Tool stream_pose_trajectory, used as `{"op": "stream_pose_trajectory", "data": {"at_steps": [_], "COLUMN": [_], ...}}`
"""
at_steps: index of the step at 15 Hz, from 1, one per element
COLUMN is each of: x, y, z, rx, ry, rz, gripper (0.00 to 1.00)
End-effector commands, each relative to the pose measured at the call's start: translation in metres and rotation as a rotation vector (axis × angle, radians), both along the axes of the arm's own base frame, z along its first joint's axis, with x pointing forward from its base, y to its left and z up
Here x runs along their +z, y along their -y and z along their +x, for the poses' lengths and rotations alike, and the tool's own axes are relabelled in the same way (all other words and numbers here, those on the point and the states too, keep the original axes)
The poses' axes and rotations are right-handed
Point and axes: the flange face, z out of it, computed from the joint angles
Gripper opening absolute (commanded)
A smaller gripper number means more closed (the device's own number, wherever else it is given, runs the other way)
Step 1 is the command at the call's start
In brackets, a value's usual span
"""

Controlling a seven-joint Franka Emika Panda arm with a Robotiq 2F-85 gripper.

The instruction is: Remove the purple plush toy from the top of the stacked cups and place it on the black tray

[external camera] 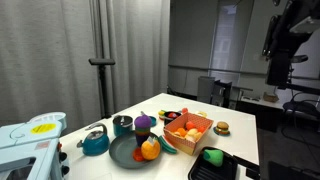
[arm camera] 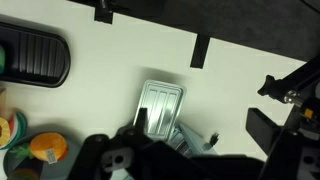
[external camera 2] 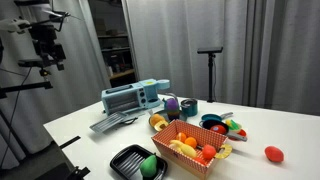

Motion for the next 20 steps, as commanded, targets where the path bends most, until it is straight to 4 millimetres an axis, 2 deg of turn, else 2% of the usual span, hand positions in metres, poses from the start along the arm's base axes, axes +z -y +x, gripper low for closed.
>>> {"op": "stream_pose_trajectory", "data": {"at_steps": [1,13,15,20], "x": [0.0,0.0,-0.001,-0.012], "y": [0.0,0.002,0.009,0.038], "z": [0.0,0.002,0.01,0.05], "rx": [0.0,-0.005,-0.02,-0.075], "ry": [-0.002,-0.005,-0.005,-0.012], "rz": [-0.001,0.001,-0.006,-0.055], "gripper": [1.0,1.0,1.0,1.0]}}
